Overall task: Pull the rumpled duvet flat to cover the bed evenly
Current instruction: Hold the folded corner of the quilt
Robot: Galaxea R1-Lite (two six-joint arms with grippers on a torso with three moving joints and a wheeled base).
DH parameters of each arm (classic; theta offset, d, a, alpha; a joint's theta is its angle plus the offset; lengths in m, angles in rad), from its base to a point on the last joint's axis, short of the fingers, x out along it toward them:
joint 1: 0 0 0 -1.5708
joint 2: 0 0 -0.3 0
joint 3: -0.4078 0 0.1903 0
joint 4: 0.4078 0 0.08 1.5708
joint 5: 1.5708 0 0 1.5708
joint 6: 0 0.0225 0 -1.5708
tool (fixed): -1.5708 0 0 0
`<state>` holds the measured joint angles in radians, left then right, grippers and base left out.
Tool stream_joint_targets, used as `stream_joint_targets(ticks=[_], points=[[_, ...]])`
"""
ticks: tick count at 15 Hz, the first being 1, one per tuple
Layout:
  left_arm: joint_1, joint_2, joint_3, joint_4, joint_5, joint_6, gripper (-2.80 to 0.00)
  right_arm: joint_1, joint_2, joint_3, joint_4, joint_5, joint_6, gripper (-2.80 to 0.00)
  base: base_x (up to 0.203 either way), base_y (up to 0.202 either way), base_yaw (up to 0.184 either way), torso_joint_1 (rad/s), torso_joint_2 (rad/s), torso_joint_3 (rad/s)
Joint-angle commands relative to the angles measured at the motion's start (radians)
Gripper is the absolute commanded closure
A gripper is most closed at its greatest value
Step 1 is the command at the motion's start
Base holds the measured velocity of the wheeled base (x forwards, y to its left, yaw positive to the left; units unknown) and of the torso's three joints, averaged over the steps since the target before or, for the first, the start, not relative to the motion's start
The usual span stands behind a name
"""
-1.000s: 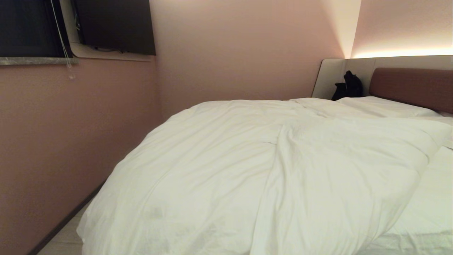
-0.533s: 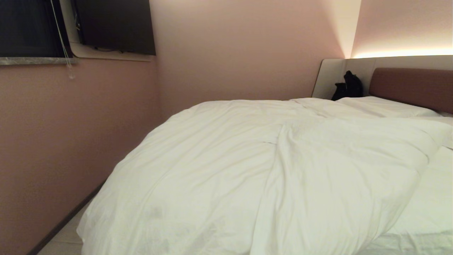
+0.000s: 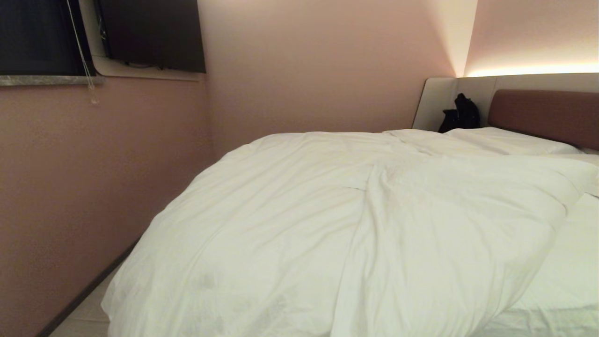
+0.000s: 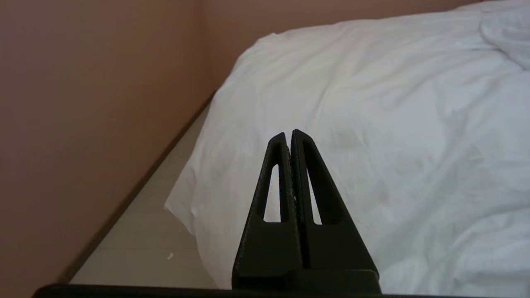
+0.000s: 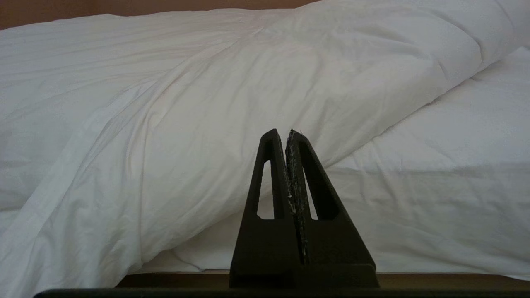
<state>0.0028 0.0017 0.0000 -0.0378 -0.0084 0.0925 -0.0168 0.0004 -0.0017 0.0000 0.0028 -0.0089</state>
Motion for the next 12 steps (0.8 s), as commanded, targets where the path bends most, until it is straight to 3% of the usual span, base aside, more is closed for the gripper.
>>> stream_joint_targets(ticks=[1, 3, 12], points=[[0.000, -0.001, -0.007, 0.069, -0.004, -0.008, 0.00, 0.000, 0.000, 0.000, 0.000, 0.000, 0.000, 0.00, 0.000, 0.000, 0.000, 0.000, 0.00, 0.000], [0.000, -0.002, -0.011, 0.072, -0.004, -0.051, 0.00, 0.000, 0.000, 0.000, 0.000, 0.000, 0.000, 0.00, 0.000, 0.000, 0.000, 0.000, 0.00, 0.000], [0.000, -0.002, -0.011, 0.072, -0.004, -0.054, 0.00, 0.000, 0.000, 0.000, 0.000, 0.000, 0.000, 0.00, 0.000, 0.000, 0.000, 0.000, 0.00, 0.000]])
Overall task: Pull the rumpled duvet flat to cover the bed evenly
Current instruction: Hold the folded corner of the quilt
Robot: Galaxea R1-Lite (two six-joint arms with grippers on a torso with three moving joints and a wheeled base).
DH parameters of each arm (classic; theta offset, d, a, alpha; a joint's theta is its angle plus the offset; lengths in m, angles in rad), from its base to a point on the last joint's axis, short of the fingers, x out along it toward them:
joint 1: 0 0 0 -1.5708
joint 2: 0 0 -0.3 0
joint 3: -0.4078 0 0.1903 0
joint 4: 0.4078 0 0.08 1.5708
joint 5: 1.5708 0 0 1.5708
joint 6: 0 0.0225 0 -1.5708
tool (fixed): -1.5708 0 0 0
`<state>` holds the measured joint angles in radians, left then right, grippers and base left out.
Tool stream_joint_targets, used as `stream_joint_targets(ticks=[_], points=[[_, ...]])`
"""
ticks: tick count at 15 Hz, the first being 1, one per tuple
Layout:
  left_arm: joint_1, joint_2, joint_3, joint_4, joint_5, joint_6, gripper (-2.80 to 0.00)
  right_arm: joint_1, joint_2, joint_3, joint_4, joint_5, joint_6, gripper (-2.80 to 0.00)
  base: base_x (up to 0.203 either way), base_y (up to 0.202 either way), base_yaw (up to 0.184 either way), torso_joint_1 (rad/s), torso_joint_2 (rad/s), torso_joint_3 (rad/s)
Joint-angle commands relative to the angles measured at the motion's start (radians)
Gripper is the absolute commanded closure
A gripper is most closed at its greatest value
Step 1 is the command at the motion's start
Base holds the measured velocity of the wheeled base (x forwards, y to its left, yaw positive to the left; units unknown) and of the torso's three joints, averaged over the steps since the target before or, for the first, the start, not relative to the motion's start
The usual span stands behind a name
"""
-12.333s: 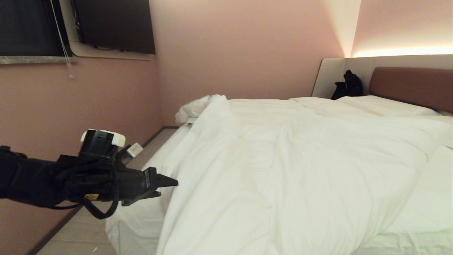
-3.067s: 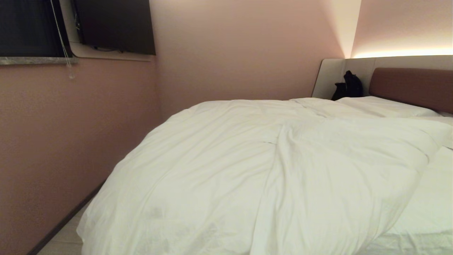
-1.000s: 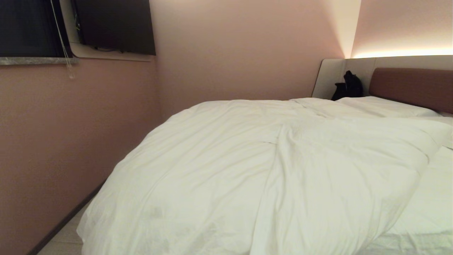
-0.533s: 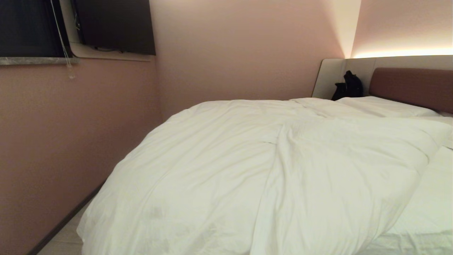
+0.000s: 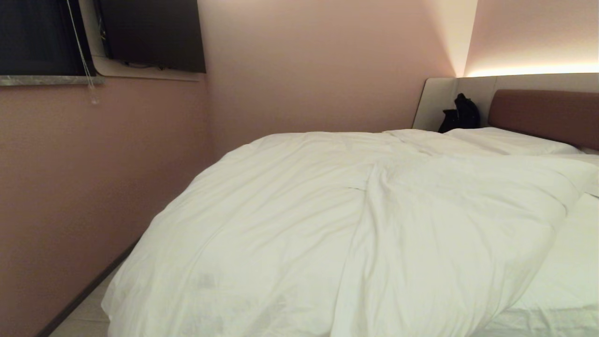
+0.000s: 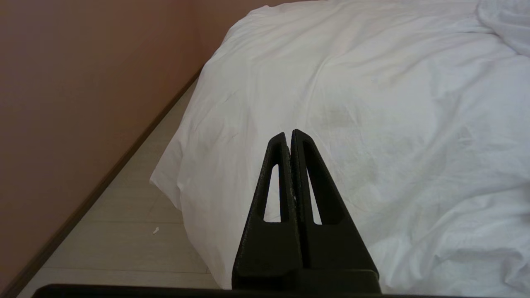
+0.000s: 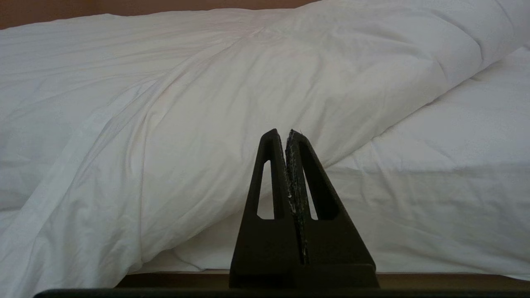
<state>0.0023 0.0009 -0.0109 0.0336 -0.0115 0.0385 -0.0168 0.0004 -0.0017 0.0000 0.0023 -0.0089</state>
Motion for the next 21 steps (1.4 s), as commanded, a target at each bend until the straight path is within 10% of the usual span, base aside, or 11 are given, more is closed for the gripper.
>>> stream_joint_targets(ticks=[1, 21], points=[[0.001, -0.001, 0.000, 0.000, 0.001, 0.000, 0.00, 0.000, 0.000, 0.000, 0.000, 0.001, 0.000, 0.00, 0.000, 0.000, 0.000, 0.000, 0.00, 0.000], [0.001, -0.001, 0.002, 0.000, 0.005, 0.008, 0.00, 0.000, 0.000, 0.000, 0.000, 0.001, 0.000, 0.00, -0.067, -0.003, 0.001, 0.000, 0.00, 0.000]])
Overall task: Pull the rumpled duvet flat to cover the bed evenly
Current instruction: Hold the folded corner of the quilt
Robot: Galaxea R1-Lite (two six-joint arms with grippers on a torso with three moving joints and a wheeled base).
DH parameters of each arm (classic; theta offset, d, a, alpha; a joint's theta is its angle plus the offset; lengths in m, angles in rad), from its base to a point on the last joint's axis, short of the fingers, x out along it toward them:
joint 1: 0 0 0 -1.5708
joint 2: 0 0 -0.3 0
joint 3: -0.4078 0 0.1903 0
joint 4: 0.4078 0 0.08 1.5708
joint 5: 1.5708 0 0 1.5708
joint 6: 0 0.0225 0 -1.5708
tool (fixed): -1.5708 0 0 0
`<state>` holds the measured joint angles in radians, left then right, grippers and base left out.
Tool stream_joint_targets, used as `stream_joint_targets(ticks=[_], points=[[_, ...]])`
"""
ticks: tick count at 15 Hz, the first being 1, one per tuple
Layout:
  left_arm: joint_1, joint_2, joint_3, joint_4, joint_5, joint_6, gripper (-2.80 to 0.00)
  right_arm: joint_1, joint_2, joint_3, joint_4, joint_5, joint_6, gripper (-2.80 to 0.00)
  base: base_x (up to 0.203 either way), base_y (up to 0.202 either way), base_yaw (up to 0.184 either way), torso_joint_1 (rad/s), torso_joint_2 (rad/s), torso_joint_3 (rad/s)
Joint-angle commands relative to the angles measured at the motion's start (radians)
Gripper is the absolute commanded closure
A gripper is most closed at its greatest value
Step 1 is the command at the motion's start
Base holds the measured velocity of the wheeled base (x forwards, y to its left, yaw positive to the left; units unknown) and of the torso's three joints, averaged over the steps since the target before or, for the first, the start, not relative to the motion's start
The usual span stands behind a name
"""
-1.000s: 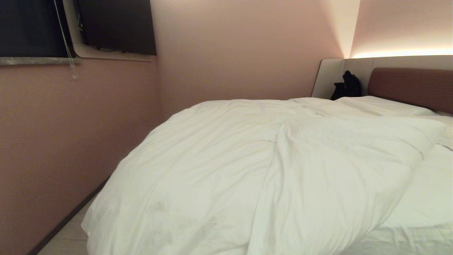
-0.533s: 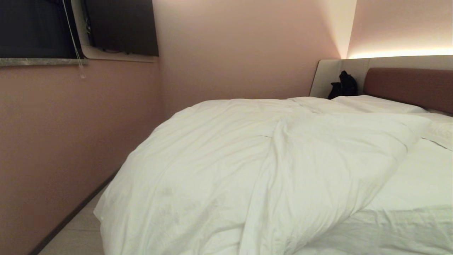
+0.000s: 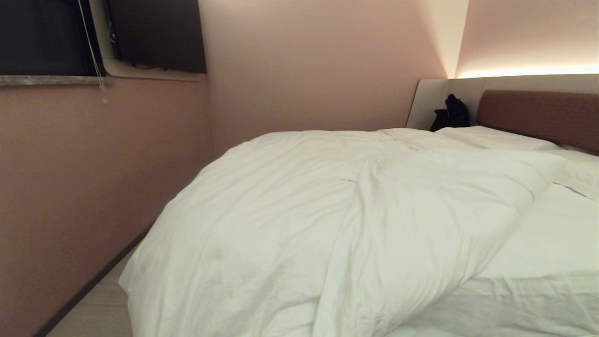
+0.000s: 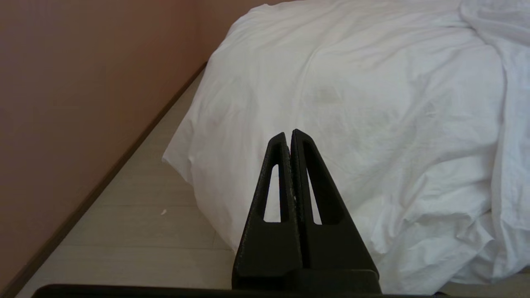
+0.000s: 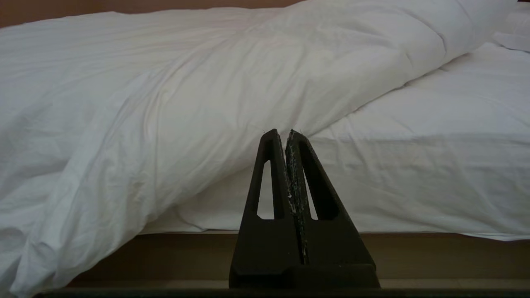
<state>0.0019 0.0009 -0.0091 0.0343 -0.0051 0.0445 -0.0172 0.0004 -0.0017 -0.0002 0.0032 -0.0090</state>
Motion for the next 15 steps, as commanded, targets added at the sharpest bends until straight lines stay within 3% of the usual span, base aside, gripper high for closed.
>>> stream_joint_targets(ticks=[1, 15], points=[[0.001, -0.001, 0.000, -0.001, -0.001, 0.002, 0.00, 0.000, 0.000, 0.000, 0.000, 0.000, 0.000, 0.00, 0.003, -0.125, 0.005, 0.002, 0.01, 0.002], [0.001, -0.001, 0.008, -0.030, -0.001, -0.004, 0.00, 0.000, 0.000, 0.000, 0.000, 0.000, 0.000, 0.00, 0.000, -0.193, 0.000, 0.001, 0.00, 0.004]])
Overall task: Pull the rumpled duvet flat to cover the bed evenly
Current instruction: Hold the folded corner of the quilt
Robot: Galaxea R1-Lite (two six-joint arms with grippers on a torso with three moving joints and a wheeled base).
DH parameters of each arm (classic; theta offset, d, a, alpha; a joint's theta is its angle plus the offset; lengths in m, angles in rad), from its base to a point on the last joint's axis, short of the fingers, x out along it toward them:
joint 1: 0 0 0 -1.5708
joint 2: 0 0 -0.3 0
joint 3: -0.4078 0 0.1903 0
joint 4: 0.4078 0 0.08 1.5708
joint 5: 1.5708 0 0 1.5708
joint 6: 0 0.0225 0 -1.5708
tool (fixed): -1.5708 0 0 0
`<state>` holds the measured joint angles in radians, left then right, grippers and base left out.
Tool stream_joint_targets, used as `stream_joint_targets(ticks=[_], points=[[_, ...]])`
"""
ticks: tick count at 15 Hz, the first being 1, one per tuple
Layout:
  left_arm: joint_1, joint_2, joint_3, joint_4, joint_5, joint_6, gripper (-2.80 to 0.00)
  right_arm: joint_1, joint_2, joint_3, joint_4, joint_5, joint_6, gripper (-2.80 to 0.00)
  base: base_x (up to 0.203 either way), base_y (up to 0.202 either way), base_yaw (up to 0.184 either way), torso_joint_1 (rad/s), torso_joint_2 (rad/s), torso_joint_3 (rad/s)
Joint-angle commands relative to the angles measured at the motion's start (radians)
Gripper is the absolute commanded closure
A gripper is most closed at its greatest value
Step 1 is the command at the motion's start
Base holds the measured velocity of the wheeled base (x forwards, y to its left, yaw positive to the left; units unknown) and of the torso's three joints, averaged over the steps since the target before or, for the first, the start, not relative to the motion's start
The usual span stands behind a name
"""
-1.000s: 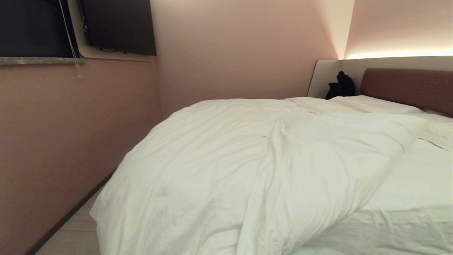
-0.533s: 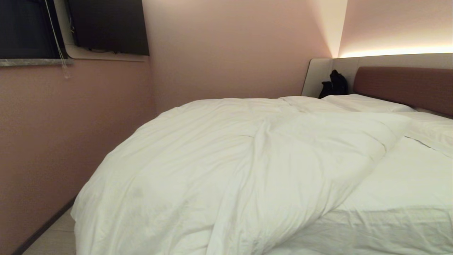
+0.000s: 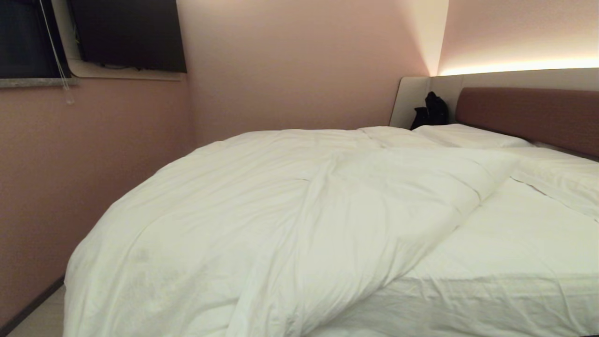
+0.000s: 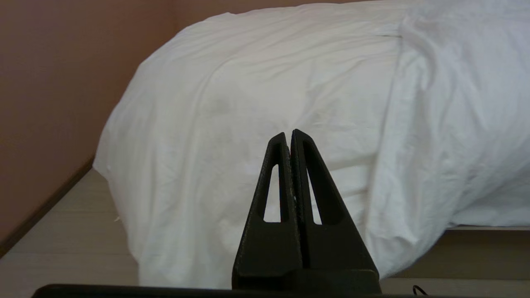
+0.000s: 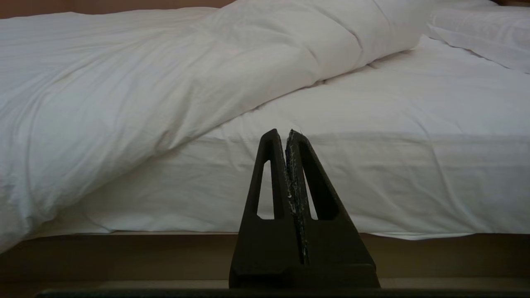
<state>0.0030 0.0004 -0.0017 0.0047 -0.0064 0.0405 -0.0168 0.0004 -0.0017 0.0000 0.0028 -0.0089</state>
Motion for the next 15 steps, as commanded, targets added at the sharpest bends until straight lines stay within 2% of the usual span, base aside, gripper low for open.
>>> stream_joint_targets(ticks=[1, 15], points=[[0.000, 0.000, 0.000, -0.002, 0.000, -0.001, 0.00, 0.000, 0.000, 0.000, 0.000, 0.000, 0.000, 0.00, 0.000, -0.196, 0.000, 0.002, 0.00, -0.002], [0.000, 0.000, 0.000, -0.002, 0.002, -0.001, 0.00, 0.000, 0.000, 0.000, 0.000, 0.000, 0.000, 0.00, 0.000, -0.194, 0.000, 0.005, 0.00, 0.001]])
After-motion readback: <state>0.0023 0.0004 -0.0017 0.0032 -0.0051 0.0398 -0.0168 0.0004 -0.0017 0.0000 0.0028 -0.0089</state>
